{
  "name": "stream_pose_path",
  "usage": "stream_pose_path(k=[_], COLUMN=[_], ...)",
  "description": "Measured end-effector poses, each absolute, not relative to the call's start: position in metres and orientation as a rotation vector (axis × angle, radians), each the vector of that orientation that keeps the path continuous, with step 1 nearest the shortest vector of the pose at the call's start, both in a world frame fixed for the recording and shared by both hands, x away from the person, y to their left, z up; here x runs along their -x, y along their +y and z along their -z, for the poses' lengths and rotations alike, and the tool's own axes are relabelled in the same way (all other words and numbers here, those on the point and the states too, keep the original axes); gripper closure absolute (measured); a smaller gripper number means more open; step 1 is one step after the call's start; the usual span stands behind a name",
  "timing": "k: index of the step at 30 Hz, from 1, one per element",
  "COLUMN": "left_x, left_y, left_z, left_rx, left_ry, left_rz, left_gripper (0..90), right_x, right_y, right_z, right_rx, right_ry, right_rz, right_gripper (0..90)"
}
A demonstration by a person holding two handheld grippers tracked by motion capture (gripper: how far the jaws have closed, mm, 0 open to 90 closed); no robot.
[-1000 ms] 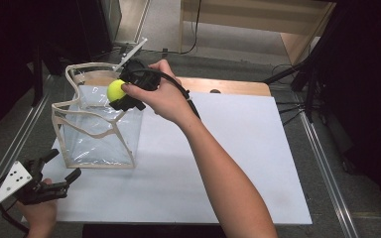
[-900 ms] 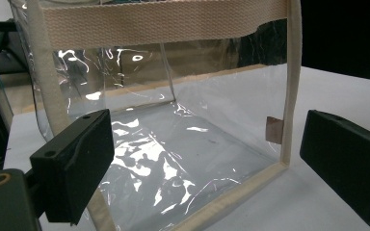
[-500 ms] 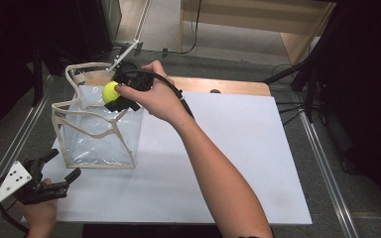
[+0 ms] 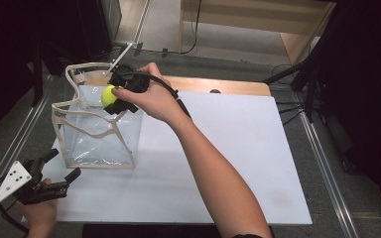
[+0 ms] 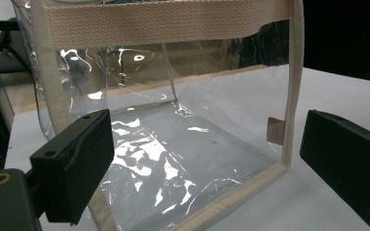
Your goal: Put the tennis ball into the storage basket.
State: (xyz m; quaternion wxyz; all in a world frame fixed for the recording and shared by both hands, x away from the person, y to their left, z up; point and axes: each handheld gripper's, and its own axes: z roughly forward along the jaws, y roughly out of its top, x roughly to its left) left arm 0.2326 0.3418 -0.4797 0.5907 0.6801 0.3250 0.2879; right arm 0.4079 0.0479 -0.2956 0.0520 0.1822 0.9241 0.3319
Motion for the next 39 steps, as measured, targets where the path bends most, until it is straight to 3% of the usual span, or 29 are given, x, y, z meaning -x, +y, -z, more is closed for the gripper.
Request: stream_pose_path(k=[12, 15, 22, 39], left_x=[-0.233, -0.233, -0.233, -0.233], left_y=[0.342, 0.342, 0.342, 0.342], left_z=[0.480, 0.480, 0.480, 0.480], left_rx=[-1.583, -1.583, -1.584, -1.593], left_ry=[0.757, 0.758, 0.757, 0.752], left_rz=[-0.669, -0.669, -0.669, -0.673], left_gripper=[5.3, 5.3, 5.3, 5.3], right_x=[-0.409, -0.407, -0.403, -0.390], right_y=[0.051, 0.050, 0.041, 0.005], right_z=[0.300, 0.299, 0.289, 0.295], right_rx=[-0.519, -0.507, -0.532, -0.593], right_ry=[2.820, 2.829, 2.787, 2.704], right_rz=[-0.934, -0.938, -1.006, -1.094], right_gripper=[22.9, 15.1, 10.9, 9.2])
